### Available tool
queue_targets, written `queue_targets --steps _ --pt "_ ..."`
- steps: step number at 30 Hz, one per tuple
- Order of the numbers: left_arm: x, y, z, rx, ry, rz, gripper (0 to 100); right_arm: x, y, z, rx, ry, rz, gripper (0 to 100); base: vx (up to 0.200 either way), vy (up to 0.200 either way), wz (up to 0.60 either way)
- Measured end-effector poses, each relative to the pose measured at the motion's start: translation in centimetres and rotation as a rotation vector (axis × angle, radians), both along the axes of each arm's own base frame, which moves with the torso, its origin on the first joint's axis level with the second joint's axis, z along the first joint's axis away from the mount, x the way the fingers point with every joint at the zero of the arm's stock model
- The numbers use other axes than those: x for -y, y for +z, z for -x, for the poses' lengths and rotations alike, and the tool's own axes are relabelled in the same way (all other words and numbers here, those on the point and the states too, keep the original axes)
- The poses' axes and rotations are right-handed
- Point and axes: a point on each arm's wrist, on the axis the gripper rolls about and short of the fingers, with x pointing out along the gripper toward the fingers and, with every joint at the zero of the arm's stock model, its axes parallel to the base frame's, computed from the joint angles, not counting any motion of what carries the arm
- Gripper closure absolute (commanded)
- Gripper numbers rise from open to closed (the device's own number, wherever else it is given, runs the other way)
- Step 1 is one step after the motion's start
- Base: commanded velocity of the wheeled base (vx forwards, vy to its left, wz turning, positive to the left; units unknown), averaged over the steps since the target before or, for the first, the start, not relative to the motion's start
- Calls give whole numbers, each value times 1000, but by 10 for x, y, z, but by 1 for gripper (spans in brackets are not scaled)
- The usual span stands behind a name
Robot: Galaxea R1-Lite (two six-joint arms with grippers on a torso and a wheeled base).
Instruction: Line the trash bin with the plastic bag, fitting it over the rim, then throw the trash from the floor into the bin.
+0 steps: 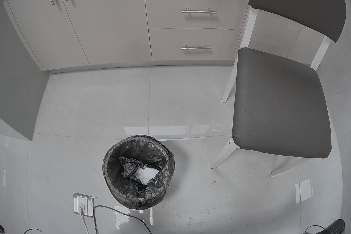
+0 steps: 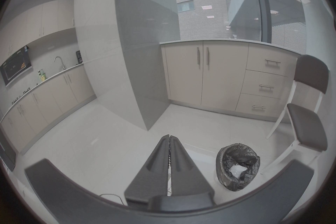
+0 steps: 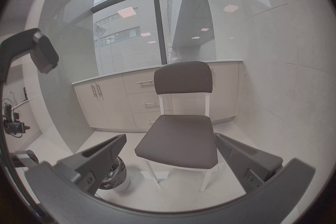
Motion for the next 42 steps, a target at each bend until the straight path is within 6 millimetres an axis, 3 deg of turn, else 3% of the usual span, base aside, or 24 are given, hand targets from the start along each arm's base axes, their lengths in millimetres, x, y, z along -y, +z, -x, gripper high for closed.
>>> queue_targets --steps 9,11,20,25,42 --pt "0 -30 -48 113 -55 -140 100 1 -35 -34 -12 7 15 0 0 0 0" --pt "1 -41 -57 112 -101 -179 100 1 -50 -45 -43 8 19 0 0 0 0" --pt "8 -68 -69 71 -408 -198 100 1 -100 -70 -151 19 54 0 0 0 0" --pt "8 -73 -70 50 -395 -117 100 1 -106 -73 -161 29 45 0 0 0 0" --pt "10 -73 -70 51 -491 -143 100 1 -107 -73 -166 20 67 0 0 0 0"
